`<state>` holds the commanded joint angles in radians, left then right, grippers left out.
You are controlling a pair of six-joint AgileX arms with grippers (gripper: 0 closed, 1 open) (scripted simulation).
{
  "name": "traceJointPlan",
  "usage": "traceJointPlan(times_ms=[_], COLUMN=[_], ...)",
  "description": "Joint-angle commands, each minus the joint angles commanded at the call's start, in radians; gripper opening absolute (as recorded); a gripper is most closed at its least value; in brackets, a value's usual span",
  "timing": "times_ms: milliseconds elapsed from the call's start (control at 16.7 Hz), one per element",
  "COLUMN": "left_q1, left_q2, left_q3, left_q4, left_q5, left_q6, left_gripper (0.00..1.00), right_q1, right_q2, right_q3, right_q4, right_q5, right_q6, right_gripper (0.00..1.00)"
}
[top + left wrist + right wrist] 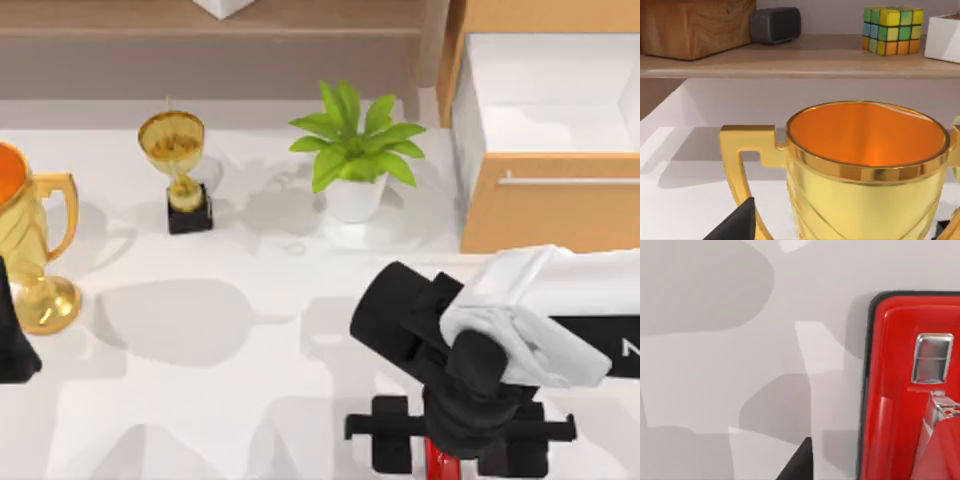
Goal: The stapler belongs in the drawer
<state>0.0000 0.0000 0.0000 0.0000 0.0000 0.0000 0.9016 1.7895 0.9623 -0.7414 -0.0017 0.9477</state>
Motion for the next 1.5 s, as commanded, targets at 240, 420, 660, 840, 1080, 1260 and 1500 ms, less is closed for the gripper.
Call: traceJointPlan(times_ms=[240, 420, 660, 840, 1080, 1260, 1500], left_q1=[0.0, 0.0, 0.0, 0.0, 0.0, 0.0, 0.0], left_q2=[0.0, 0.0, 0.0, 0.0, 0.0, 0.0, 0.0], left_q3=[0.0, 0.0, 0.0, 0.0, 0.0, 0.0, 0.0], left_q4=[0.0, 0.0, 0.0, 0.0, 0.0, 0.0, 0.0], left_q5=[0.0, 0.0, 0.0, 0.0, 0.0, 0.0, 0.0], left_q6=[0.0, 0.0, 0.0, 0.0, 0.0, 0.0, 0.0], left_gripper=[1.0, 1.0, 1.0, 1.0, 1.0, 1.0, 1.0], right_q1=[0.0, 0.0, 0.0, 0.0, -0.001, -0.002, -0.002], right_q2=[0.0, 0.0, 0.0, 0.0, -0.018, -0.05, -0.062], right_q3=[0.0, 0.0, 0.0, 0.0, 0.019, 0.052, 0.063], right_q4=[0.0, 0.0, 0.0, 0.0, -0.035, -0.103, -0.123], right_q5=[0.0, 0.0, 0.0, 0.0, -0.001, 0.0, 0.0], right_q6=[0.0, 0.0, 0.0, 0.0, 0.0, -0.001, -0.001], right_gripper=[0.17, 0.0, 0.0, 0.0, 0.0, 0.0, 0.0])
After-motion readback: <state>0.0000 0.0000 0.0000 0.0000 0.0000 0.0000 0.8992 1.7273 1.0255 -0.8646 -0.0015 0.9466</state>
